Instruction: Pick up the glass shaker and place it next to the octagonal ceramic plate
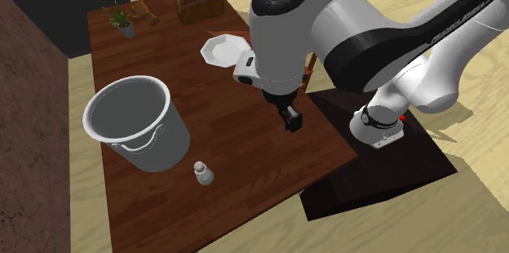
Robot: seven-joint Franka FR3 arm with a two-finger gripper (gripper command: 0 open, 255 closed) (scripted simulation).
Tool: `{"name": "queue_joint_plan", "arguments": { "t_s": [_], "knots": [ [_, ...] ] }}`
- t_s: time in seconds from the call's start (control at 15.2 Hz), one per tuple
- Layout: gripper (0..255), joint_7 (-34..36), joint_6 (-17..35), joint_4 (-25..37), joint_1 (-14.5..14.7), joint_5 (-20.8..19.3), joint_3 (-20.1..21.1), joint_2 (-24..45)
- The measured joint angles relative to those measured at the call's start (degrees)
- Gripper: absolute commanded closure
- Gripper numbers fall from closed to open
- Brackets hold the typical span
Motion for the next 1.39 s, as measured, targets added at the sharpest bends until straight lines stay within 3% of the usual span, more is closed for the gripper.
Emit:
{"name": "queue_joint_plan", "arguments": {
  "t_s": [0.79,1.19,1.39],
  "knots": [
    [0,3.3,-0.4,27.2,1.7,-5.8,1.6,29.8],
    [0,3.6,-6.2,48.6,4.5,-8.5,1.1,46.9],
    [0,3.0,-11.8,64.4,6.6,-9.7,0.6,57.7]
  ]
}}
